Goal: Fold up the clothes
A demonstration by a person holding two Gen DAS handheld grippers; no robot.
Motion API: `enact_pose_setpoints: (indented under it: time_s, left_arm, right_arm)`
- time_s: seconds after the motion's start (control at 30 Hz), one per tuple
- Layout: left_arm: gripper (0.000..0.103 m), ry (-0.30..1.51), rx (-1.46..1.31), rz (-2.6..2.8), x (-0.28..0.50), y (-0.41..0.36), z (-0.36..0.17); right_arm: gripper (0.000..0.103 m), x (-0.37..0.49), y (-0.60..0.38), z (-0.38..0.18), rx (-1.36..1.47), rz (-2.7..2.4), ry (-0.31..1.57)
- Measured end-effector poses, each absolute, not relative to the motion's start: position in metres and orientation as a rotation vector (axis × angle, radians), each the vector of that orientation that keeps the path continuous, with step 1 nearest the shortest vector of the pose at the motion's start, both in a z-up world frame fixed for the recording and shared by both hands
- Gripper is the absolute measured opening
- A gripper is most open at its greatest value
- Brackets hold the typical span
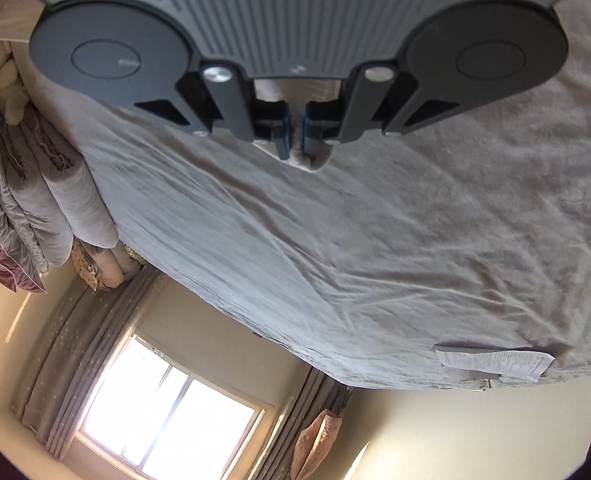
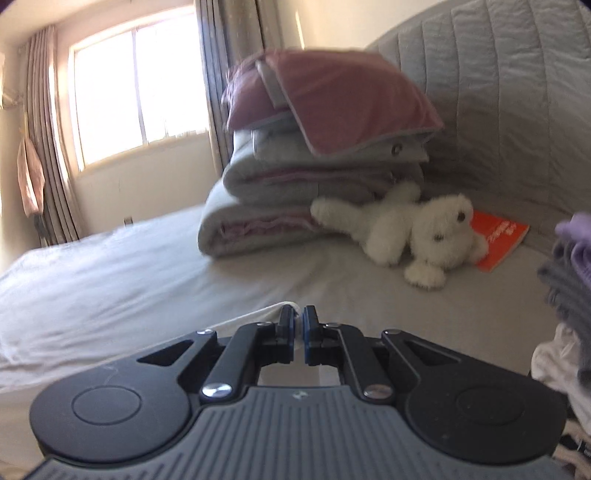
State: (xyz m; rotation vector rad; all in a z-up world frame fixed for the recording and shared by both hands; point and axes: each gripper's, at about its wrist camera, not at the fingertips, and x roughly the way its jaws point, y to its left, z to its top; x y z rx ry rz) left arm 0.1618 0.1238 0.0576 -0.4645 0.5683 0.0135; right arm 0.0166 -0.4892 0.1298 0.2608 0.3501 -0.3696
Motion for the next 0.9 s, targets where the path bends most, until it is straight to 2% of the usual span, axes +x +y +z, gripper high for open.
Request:
enact_pose_setpoints:
  time_s: [0.9]
  left_arm:
    - [0.007, 0.564, -0.421, -0.075, 0.155, 0.126, 0.068]
  right_arm:
    - [0.006, 0.003, -0.504, 0.131, 0.349, -0.375, 0.365]
